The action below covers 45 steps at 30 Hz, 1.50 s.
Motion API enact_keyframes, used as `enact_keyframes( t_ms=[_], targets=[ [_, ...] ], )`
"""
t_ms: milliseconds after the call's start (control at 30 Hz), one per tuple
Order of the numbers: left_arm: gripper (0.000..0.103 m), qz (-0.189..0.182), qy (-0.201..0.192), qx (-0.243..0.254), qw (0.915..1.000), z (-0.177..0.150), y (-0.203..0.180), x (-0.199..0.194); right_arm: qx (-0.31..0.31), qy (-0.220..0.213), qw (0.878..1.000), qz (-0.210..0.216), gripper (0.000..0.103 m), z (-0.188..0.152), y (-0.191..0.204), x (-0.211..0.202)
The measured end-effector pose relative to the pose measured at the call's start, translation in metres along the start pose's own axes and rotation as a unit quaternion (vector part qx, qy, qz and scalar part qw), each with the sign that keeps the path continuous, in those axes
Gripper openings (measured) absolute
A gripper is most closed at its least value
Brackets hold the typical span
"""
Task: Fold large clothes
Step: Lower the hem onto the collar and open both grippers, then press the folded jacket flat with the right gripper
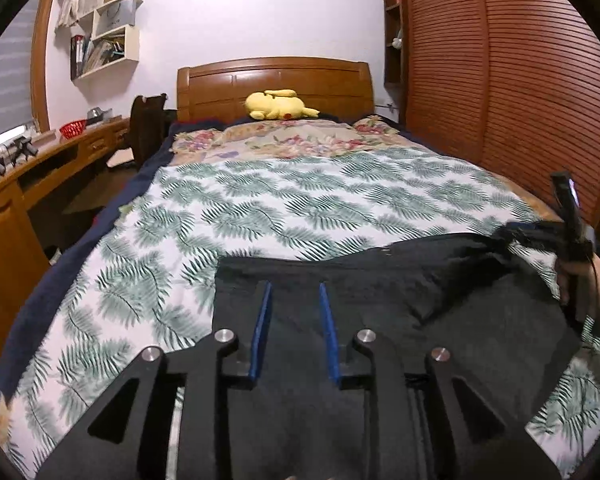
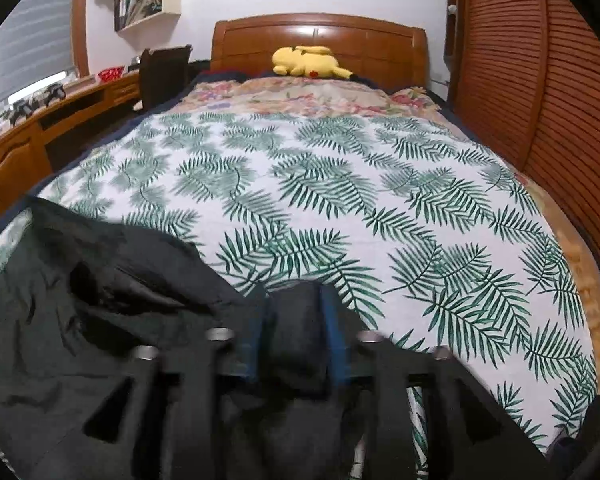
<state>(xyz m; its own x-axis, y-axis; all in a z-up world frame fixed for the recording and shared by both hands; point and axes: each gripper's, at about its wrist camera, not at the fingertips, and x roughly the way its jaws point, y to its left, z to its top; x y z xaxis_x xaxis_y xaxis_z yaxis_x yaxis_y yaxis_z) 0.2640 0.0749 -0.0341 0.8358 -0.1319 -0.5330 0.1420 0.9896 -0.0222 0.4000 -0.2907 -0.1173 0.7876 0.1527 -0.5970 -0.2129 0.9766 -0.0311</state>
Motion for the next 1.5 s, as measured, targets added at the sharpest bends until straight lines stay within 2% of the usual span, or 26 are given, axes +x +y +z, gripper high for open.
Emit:
enact_keyframes(
  t_ms=[167, 367, 567, 633, 767, 800, 833, 867, 900, 967, 1033, 1067, 1133, 1167, 1333, 1367, 1433, 1500],
  targets=[
    [0.024, -0.025, 0.018, -0.010, 0.9995, -0.028, -0.009, -0.007, -0.018, 0.005, 1.000, -0.014, 0.059, 0.002, 0.001, -0.010],
    [0.024, -0.034, 0.035, -0.007, 0.9988, -0.044, -0.011, -0.004, -0.034, 0.067, 0.997, -0.035, 0.059, -0.010, -0.004, 0.016],
    [0.024, -0.053, 0.053, -0.023, 0.9969, -0.047, -0.006, 0.003, -0.013, 0.122, 0.992, -0.015, 0.059, -0.012, -0.015, 0.060],
    [0.024, -0.053, 0.054, -0.026, 0.9968, -0.046, -0.005, 0.003, -0.002, 0.125, 0.992, 0.012, 0.059, -0.007, -0.018, 0.073],
    [0.024, -0.051, 0.054, -0.026, 0.9969, -0.042, -0.008, 0.003, 0.018, 0.135, 0.991, 0.016, 0.059, 0.002, -0.025, 0.095],
    [0.024, -0.049, 0.055, -0.024, 0.9970, -0.041, -0.009, 0.002, 0.029, 0.137, 0.990, 0.025, 0.056, 0.003, -0.026, 0.097],
    [0.024, -0.046, 0.055, -0.019, 0.9972, -0.041, -0.011, 0.002, 0.043, 0.142, 0.988, 0.043, 0.048, 0.001, -0.029, 0.102],
    [0.024, -0.043, 0.056, -0.013, 0.9974, -0.041, -0.014, 0.001, 0.042, 0.146, 0.987, 0.042, 0.030, 0.000, -0.028, 0.104],
    [0.024, -0.042, 0.056, -0.010, 0.9975, -0.039, -0.016, 0.001, 0.034, 0.148, 0.988, 0.034, 0.015, 0.000, -0.027, 0.106],
    [0.024, -0.046, 0.057, -0.005, 0.9973, -0.038, -0.020, -0.002, 0.018, 0.148, 0.988, 0.039, 0.008, -0.001, -0.023, 0.107],
    [0.024, -0.048, 0.057, 0.000, 0.9972, -0.037, -0.024, -0.003, 0.000, 0.135, 0.990, 0.032, 0.006, 0.001, -0.019, 0.105],
    [0.024, -0.048, 0.058, 0.003, 0.9972, -0.038, -0.026, -0.003, -0.005, 0.128, 0.992, 0.019, 0.005, 0.003, -0.018, 0.103],
    [0.024, -0.045, 0.059, 0.005, 0.9972, -0.038, -0.028, -0.003, -0.006, 0.114, 0.993, -0.039, 0.005, 0.008, -0.020, 0.101],
    [0.024, -0.043, 0.060, 0.004, 0.9973, -0.038, -0.029, -0.003, 0.001, 0.101, 0.993, -0.061, 0.005, 0.012, -0.023, 0.098],
    [0.024, -0.042, 0.058, 0.003, 0.9975, -0.038, -0.031, -0.007, -0.009, 0.109, 0.991, -0.075, 0.005, 0.020, -0.012, 0.095],
    [0.024, -0.041, 0.057, 0.003, 0.9975, -0.039, -0.032, -0.008, -0.016, 0.109, 0.991, -0.081, 0.009, 0.021, -0.008, 0.093],
    [0.024, -0.041, 0.054, 0.002, 0.9977, -0.040, -0.032, -0.010, -0.037, 0.105, 0.988, -0.104, 0.019, 0.024, 0.003, 0.087],
    [0.024, -0.041, 0.059, -0.001, 0.9974, -0.041, -0.030, -0.009, -0.039, 0.090, 0.991, -0.091, 0.050, 0.028, 0.015, 0.073]
  ],
)
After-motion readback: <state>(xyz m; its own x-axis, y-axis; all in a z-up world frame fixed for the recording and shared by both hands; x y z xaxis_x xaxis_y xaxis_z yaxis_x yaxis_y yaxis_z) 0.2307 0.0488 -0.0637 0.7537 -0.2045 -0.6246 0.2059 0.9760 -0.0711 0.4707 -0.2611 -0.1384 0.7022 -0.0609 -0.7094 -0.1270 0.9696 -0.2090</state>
